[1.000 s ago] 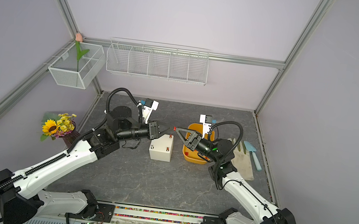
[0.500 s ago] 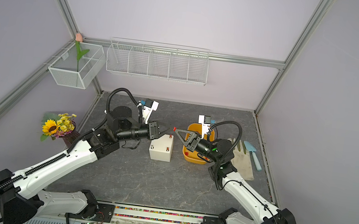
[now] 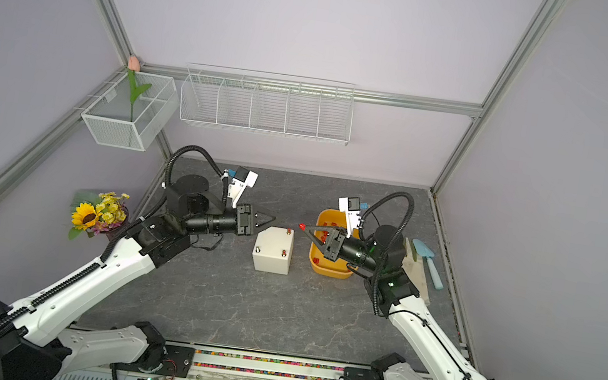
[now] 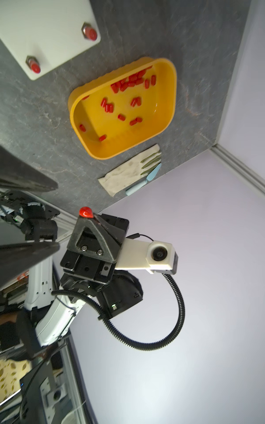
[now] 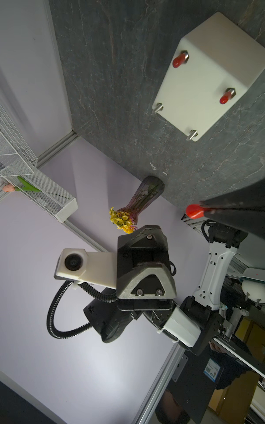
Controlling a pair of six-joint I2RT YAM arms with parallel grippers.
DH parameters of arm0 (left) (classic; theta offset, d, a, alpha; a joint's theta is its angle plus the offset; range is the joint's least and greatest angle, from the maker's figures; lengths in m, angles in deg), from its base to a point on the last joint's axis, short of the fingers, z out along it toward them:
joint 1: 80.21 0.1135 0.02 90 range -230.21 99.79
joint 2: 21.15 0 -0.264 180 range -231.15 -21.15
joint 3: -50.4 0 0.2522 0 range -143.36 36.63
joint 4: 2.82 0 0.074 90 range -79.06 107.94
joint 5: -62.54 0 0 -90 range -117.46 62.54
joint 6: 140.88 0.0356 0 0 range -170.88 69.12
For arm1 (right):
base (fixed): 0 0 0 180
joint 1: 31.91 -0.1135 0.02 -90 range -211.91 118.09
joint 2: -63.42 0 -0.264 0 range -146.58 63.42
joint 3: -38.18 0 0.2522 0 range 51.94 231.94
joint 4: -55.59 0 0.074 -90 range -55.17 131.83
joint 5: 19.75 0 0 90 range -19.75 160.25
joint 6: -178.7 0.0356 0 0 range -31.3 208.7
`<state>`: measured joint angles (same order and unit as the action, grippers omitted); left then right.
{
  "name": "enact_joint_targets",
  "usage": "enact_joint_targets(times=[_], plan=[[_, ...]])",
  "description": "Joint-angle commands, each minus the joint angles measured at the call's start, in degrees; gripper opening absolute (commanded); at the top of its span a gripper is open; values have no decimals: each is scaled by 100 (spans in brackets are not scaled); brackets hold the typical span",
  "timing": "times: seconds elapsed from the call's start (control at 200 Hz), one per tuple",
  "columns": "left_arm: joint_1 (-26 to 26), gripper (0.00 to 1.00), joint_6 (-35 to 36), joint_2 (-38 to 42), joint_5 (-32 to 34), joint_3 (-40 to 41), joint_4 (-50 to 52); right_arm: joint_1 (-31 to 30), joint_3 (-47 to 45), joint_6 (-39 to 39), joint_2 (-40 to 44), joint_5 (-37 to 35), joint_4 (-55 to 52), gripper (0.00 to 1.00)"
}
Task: Cover the protruding screws with screw protection sleeves
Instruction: Attach the screw protection sleeve to the screw.
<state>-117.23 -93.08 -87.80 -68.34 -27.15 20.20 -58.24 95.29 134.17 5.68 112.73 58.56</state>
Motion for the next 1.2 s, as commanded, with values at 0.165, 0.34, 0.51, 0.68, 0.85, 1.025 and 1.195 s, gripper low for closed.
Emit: enact_joint_targets(times=[0.165,0.34,0.51,0.68,0.85,1.025,1.195], plan=[[10,44,389,-301,-1300,-405,618,5,381,-977,250,920,-1419,6],[-39,46,462,-446,-1383,-433,718,-67,624,-1239,272,1086,-1786,6],[-185,46,409,-501,-1385,-425,561,-134,666,-1331,208,1096,-1893,6],[-210,50,374,-507,-1364,-468,514,-206,840,-1369,166,1118,-1919,6],[-292,48,391,-559,-1335,-477,537,-276,850,-1339,180,1069,-1841,6],[-357,36,379,-582,-1306,-512,507,-294,885,-1392,122,1017,-1975,6],[-385,27,394,-592,-1291,-555,528,-307,908,-1390,109,981,-1991,6]])
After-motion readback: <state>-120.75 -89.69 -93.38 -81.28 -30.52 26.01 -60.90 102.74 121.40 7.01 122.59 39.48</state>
